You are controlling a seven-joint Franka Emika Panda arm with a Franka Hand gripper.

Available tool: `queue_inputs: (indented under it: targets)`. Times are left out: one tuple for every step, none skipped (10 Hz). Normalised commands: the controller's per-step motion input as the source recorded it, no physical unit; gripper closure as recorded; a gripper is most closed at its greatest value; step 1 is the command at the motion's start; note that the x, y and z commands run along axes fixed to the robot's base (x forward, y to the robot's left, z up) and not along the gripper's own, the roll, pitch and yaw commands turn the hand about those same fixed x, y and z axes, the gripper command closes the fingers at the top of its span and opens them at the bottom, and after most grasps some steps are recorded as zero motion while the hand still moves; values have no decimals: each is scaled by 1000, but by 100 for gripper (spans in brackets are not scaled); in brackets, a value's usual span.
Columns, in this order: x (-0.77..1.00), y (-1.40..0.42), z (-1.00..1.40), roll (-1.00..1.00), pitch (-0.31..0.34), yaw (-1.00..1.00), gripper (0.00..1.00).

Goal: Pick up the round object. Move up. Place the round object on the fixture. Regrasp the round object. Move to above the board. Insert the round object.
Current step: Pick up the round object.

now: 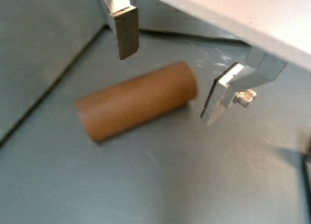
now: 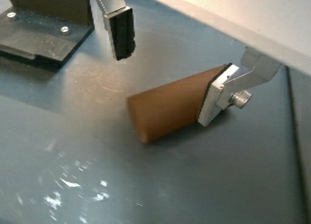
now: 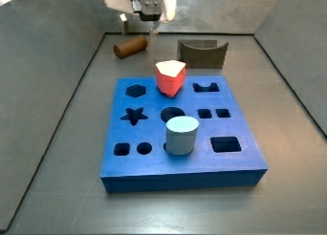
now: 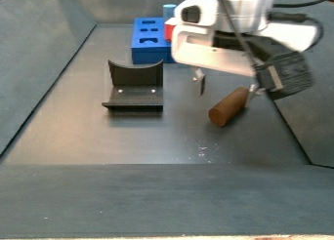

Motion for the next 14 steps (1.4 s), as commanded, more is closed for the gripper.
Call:
queue_inputs:
  targets:
    - [174, 0, 0, -846, 120, -540, 0]
    - [46, 20, -103, -934, 169, -426, 0]
    - [0, 17, -103, -957, 146, -346, 0]
    - [0, 3, -91, -974, 149, -343, 0]
    - [0, 26, -123, -946, 151, -340, 0]
    - [0, 34, -126, -949, 134, -317, 0]
    - [0, 49, -151, -931, 117, -314, 0]
    - [0, 191, -326, -769, 123, -357, 0]
    - [6, 220, -357, -746, 109, -349, 0]
    - [9, 160, -406, -766, 0, -60, 0]
    - [0, 157, -411, -754, 0, -103, 0]
    - [0, 163, -429, -734, 0, -223, 0]
    - [-54, 20, -291, -851, -77, -157, 0]
    - [-37, 0, -251, -891, 0, -49, 0]
